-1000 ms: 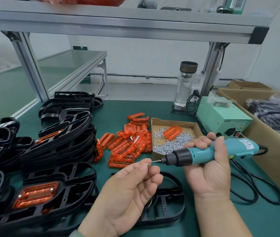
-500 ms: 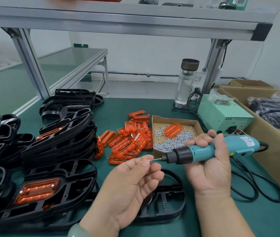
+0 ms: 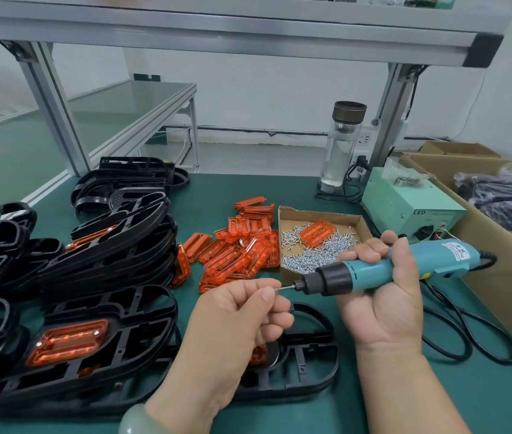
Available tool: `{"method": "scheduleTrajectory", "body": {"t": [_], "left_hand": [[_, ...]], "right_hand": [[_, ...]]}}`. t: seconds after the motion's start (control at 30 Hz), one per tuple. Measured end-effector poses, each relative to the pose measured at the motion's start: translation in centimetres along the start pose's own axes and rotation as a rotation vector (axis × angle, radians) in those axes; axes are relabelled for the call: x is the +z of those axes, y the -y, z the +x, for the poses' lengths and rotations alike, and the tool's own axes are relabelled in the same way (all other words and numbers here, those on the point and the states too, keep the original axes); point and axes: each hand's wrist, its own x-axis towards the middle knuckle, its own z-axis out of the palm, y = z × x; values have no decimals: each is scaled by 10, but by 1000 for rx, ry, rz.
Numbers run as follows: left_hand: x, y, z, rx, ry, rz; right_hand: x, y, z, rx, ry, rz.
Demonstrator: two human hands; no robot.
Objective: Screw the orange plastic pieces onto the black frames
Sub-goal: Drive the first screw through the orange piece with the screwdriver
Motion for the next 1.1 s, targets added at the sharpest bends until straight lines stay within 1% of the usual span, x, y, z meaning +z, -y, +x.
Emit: {"method": "scheduleTrajectory", "body": {"t": [0.27, 0.6, 0.7, 0.83, 0.93, 1.0, 1.1], "left_hand": [[2, 2, -2, -54, -37, -81], [3, 2, -4, -121, -10, -208], [1, 3, -3, -66, -45, -118], [0, 3, -2, 71, -108, 175], [0, 1, -2, 155, -148, 316], [-1, 0, -2, 171, -146, 350], [-3, -1, -1, 122, -120, 299]], "right_hand": [[0, -1, -2, 6, 15, -6], [0, 0, -1, 6, 29, 4], [1, -1, -1, 3, 34, -12], [1, -1, -2, 0, 44, -29], [2, -3, -3, -10, 58, -54], [2, -4, -3, -9, 70, -54], [2, -3, -4, 0, 76, -36]]}}
